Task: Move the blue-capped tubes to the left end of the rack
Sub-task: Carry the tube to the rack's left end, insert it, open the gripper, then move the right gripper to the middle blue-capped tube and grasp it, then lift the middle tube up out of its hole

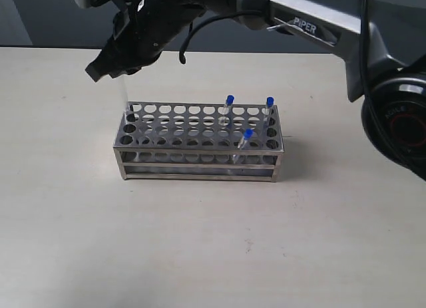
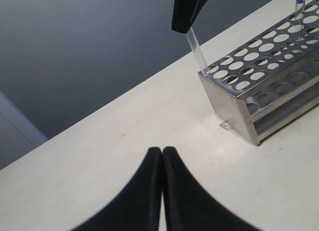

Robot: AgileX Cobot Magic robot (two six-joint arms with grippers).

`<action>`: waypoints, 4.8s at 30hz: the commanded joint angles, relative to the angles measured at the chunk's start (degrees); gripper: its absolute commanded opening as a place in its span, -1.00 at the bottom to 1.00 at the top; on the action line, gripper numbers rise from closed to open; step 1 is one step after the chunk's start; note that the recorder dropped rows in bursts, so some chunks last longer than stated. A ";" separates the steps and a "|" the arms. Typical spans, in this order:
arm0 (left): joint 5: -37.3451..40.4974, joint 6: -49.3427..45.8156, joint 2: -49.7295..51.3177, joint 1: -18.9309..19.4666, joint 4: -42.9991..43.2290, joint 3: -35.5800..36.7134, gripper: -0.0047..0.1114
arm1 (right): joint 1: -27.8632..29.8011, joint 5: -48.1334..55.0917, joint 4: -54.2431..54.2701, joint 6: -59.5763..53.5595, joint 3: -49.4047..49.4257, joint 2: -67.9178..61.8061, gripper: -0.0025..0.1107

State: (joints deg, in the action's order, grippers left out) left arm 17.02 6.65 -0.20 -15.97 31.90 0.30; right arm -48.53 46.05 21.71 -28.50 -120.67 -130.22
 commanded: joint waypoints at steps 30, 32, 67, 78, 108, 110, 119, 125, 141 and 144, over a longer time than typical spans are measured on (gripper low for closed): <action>-0.26 0.28 0.20 -0.22 -0.08 -0.30 -0.90 | -0.13 2.37 -3.22 2.35 -0.24 -4.14 -0.97; -0.26 0.28 0.20 -0.22 -0.08 -0.30 -0.90 | -0.13 2.78 -3.52 3.85 -0.24 -4.01 -0.97; -0.38 0.28 0.20 -0.22 0.04 -0.30 -0.90 | 4.16 23.91 -30.21 25.63 3.66 8.79 -0.24; -0.38 0.28 0.20 -0.22 0.04 -0.30 -0.90 | 8.05 23.02 -19.13 24.97 11.89 8.79 -0.24; -0.38 0.28 0.20 -0.22 0.04 -0.30 -0.90 | 10.49 17.67 -14.63 21.23 13.11 4.83 -0.31; -0.38 0.28 0.20 -0.22 0.04 -0.30 -0.90 | 10.49 17.67 -14.77 21.23 13.11 4.71 -0.50; -0.27 0.28 0.20 -0.22 -0.11 -0.30 -0.90 | 10.49 19.58 -15.23 21.00 13.01 5.79 -0.95; -0.27 0.28 0.20 -0.22 -0.11 -0.30 -0.90 | 9.75 19.30 -16.23 21.00 13.01 10.03 -0.95; -0.27 0.28 0.20 -0.22 -0.11 -0.30 -0.90 | 7.73 19.83 -17.40 20.31 13.01 16.90 -0.95; -0.27 0.28 0.20 -0.22 -0.11 -0.30 -0.90 | 5.65 19.11 -17.19 18.73 13.01 17.82 -0.96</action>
State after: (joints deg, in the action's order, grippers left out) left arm 17.02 6.65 -0.20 -15.97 31.90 0.30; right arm -41.12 65.90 4.39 -8.18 -107.71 -113.93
